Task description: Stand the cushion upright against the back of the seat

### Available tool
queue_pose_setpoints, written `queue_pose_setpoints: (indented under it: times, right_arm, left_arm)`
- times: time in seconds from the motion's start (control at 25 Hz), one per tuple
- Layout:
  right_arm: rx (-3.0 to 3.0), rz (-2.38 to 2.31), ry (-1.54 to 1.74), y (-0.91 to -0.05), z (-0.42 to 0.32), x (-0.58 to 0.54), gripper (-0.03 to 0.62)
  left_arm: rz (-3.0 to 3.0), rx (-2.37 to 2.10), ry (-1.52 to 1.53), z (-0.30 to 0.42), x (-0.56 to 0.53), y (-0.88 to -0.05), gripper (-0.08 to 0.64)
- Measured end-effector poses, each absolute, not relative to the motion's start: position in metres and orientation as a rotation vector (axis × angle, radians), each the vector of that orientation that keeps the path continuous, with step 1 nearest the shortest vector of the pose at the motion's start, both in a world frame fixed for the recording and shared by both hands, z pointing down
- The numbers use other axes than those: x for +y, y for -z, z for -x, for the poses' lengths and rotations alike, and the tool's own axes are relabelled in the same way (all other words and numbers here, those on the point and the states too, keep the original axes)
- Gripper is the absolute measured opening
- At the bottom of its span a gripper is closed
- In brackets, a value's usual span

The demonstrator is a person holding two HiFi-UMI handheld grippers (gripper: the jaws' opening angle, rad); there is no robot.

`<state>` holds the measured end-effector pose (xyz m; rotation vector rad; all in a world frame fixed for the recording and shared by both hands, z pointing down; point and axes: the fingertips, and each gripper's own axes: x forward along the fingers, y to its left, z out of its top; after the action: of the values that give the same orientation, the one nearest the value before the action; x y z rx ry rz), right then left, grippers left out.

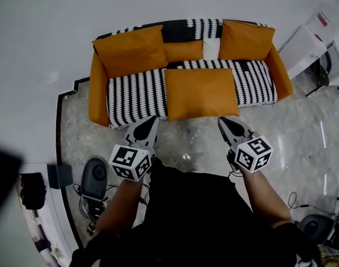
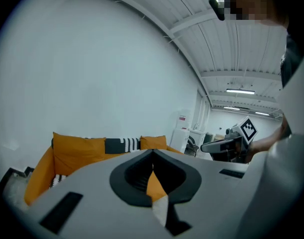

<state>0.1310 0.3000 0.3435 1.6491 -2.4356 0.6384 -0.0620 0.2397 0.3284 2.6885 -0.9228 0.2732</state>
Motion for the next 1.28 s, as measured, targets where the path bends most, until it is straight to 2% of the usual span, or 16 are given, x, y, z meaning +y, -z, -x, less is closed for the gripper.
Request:
queue_pose_setpoints:
  times: [0.32,0.64,0.96,1.28]
  right_arm:
    - [-2.411,-1.693,-0.641,-0.348,-0.193,0.359,0.038]
    - [-2.402,-1.766,-0.667,-0.351,-0.219,0.384,0.038]
    - [-2.375,-1.797,-0.689,-0.358,-0.228,0.369,0.038]
    - [-2.33,-1.832,-0.72,-0.368,-0.256,0.34,0.038]
  left_arm:
    - [-2.629,-0.944,-0.31,0.02,0.283,-0.341,0.017]
    - [-2.673,-0.892,-0.346,-0.009,0.295,-0.333,0.017]
    - [-2.631,-0.868,-0.378,-0.015,0.285,-0.352,0.017]
    - [-2.657,-0.829,-0.401,-0.051,0.257,-0.356,0.017]
